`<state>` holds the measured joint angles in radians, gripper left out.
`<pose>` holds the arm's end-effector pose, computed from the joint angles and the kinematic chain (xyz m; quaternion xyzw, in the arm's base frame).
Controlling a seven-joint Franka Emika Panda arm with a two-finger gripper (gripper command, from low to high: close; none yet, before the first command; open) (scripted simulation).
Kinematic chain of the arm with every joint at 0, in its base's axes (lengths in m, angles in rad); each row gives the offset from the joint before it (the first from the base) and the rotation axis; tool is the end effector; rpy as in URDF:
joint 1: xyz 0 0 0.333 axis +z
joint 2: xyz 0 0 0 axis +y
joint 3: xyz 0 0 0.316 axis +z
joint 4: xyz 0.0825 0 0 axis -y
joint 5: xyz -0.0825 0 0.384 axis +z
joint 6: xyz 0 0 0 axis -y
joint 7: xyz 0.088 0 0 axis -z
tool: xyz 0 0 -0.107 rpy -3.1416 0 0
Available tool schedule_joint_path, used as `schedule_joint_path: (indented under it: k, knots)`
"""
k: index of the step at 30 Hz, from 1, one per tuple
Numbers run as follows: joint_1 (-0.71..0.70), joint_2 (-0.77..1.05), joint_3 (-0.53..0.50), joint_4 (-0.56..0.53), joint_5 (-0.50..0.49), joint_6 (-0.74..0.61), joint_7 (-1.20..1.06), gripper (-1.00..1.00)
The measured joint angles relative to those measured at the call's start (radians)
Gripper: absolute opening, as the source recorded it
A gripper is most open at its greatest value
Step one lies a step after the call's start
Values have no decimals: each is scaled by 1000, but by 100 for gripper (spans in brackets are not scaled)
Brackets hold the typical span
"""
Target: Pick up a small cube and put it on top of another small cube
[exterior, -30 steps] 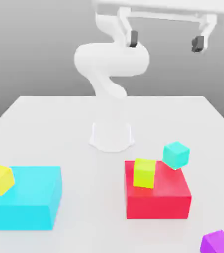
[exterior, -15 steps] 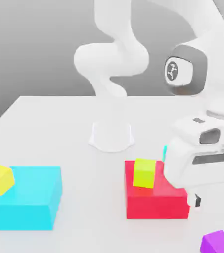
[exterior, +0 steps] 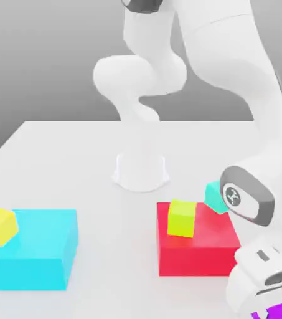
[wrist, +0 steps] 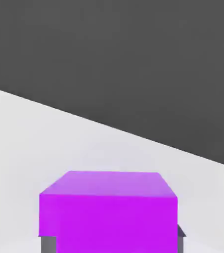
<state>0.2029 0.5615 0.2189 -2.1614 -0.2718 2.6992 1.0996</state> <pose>0.5024 0.2403 0.1381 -0.9732 0.2299 -0.0004 0.0007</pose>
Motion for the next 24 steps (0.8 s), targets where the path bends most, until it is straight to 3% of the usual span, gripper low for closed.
schedule_joint_path:
  k: [5, 13, 24]
  knots:
    - [-41, -155, 48, -49, 59, -107, -45, -100]
    - [-88, -435, 45, -241, 119, -197, -111, -100]
    - [-101, -835, -12, -515, 284, -303, -260, -100]
